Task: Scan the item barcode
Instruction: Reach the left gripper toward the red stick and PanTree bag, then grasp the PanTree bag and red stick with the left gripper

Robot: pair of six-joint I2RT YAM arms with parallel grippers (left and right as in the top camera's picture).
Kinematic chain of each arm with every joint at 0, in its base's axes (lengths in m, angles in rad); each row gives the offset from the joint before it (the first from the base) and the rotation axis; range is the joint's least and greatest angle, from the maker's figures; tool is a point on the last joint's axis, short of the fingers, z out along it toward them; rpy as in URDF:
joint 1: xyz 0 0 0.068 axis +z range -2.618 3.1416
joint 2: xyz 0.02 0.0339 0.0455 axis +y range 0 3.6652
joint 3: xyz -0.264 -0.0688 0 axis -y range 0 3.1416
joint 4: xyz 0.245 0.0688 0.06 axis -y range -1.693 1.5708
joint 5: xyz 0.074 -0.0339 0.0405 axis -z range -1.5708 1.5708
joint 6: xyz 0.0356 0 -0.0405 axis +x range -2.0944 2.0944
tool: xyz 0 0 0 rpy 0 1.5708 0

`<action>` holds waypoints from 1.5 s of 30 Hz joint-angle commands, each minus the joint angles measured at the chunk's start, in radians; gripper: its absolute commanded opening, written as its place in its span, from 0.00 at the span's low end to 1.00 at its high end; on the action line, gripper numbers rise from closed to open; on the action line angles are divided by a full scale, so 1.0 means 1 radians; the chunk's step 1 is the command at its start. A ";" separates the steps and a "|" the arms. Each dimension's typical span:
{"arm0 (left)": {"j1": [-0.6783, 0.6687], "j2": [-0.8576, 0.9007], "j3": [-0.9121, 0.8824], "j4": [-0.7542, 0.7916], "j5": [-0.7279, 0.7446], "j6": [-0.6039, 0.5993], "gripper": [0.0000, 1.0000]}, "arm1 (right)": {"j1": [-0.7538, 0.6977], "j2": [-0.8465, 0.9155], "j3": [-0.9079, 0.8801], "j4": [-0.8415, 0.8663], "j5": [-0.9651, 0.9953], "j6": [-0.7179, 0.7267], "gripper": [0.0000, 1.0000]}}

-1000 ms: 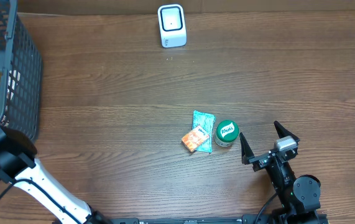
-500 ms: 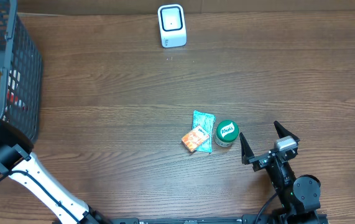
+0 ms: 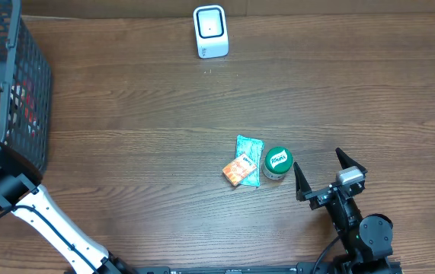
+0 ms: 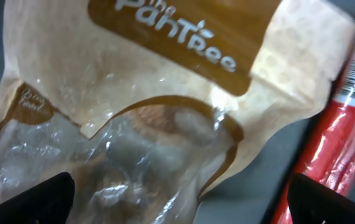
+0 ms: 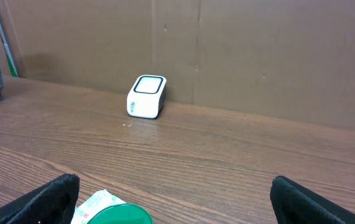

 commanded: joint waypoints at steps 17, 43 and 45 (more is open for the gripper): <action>-0.105 0.011 0.008 0.019 -0.054 0.002 1.00 | 0.002 -0.006 -0.010 0.003 -0.004 0.003 1.00; -0.109 0.006 -0.224 0.085 -0.247 -0.018 0.38 | 0.002 -0.006 -0.010 0.003 -0.004 0.003 1.00; -0.106 0.006 -0.224 0.084 -0.231 -0.016 0.44 | 0.002 -0.006 -0.010 0.003 -0.004 0.003 1.00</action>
